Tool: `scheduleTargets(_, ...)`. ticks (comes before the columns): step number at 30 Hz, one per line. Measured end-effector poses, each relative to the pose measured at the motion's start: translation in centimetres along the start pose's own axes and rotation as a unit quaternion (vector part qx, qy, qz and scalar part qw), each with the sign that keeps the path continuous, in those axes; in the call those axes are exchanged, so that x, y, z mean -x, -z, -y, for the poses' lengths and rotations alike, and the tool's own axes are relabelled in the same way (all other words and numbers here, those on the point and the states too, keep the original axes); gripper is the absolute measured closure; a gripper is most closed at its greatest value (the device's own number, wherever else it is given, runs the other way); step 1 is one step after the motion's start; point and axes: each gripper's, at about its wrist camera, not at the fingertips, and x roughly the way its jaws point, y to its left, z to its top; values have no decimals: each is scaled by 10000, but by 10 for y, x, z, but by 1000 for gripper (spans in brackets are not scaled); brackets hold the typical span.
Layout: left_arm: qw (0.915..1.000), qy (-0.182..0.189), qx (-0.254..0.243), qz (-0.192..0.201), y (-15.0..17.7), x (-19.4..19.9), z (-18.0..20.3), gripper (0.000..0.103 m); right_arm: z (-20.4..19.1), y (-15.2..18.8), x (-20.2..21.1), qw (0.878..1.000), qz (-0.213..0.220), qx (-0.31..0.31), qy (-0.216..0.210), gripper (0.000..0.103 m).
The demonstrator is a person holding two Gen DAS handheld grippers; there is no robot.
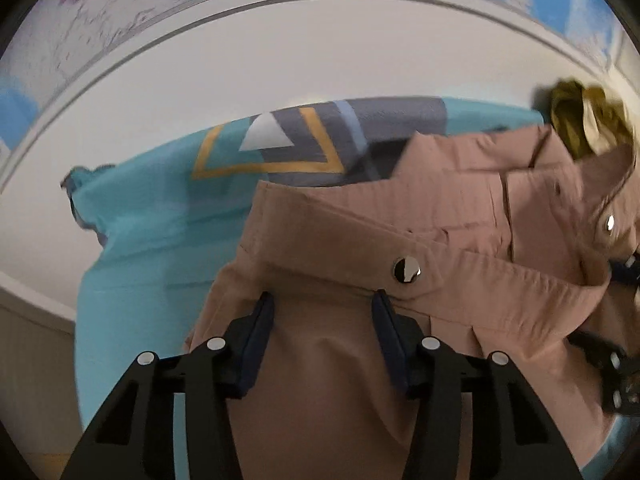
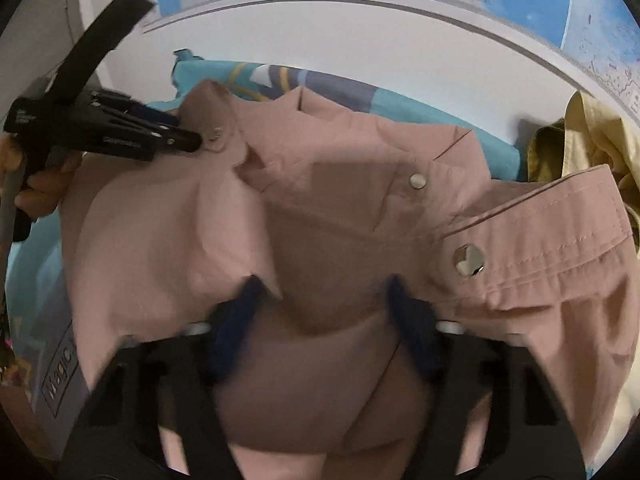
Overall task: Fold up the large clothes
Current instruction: 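Lift the jacket hem with both tools and fold it toward the collar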
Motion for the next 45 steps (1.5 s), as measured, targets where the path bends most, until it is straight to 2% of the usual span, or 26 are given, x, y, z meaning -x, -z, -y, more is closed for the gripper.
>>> scheduleTargets(2,9999,62,85,108,0,4,-5,54,9,-7,-4,9998,2,-172,-74,92)
scheduleTargets(4,9996,28,152,224,2,10,-11,54,15,-16,-1,9995,136,-236,-127,96)
scheduleTargets(9,9968,-189,433,649,6,32,-32,54,32,-58,34,9924,1070,-542,-273,97)
scheduleTargets(11,9956,-167,562,725,7,36,-41,53,29,-71,29,9930,1089,-407,-197,97)
scheduleTargets(13,9957,-125,596,693,10,35,-44,50,30,-76,2,9962,769,-399,-76,96)
scheduleTargets(16,9966,-120,569,591,21,28,-43,44,33,-68,-33,9992,155,-374,43,88)
scheduleTargets(18,9970,-89,510,573,29,25,-42,37,38,-63,-38,9991,71,-411,52,77)
scheduleTargets(19,9970,-87,485,594,32,25,-42,32,43,-61,-32,9983,163,-556,14,69)
scheduleTargets(21,9967,-75,481,657,40,27,-43,27,52,-54,-3,9959,523,-704,-205,66)
scheduleTargets(23,9961,-91,499,723,47,32,-46,27,60,-41,35,9912,936,-773,-520,50)
scheduleTargets(24,9959,-71,481,760,50,35,-47,27,66,-30,62,9873,1223,-808,-611,48)
scheduleTargets(27,9953,-2,404,877,62,44,-50,19,84,9,111,9815,1597,-945,-468,37)
scheduleTargets(29,9954,132,271,914,72,49,-49,14,94,32,117,9799,1529,-1181,-505,31)
scheduleTargets(32,9956,251,-52,903,89,50,-41,7,110,78,105,9824,1029,-1519,-355,29)
scheduleTargets(34,9962,212,-139,831,97,45,-36,7,114,95,90,9790,804,-1778,-593,29)
scheduleTargets(36,9962,466,-154,725,103,38,-34,7,115,111,77,9747,627,-1968,-851,29)
scheduleTargets(38,9963,609,-63,598,106,26,-35,12,107,116,68,9753,572,-1903,-960,29)
scheduleTargets(39,9954,833,145,451,105,18,-38,20,102,115,61,9762,544,-1817,-1049,29)
scheduleTargets(40,9930,1034,397,397,105,15,-43,29,98,112,57,9762,521,-1780,-1125,39)
scheduleTargets(41,9896,1202,585,521,105,19,-47,43,95,109,53,9748,497,-1763,-1273,59)
scheduleTargets(42,9870,1360,703,488,105,22,-49,61,95,108,54,9720,469,-1795,-1443,72)
scheduleTargets(43,9858,1354,863,485,104,26,-51,76,95,106,58,9694,481,-1821,-1575,87)
scheduleTargets(45,9815,1496,1106,444,104,38,-58,90,97,102,80,9670,638,-1787,-1700,93)
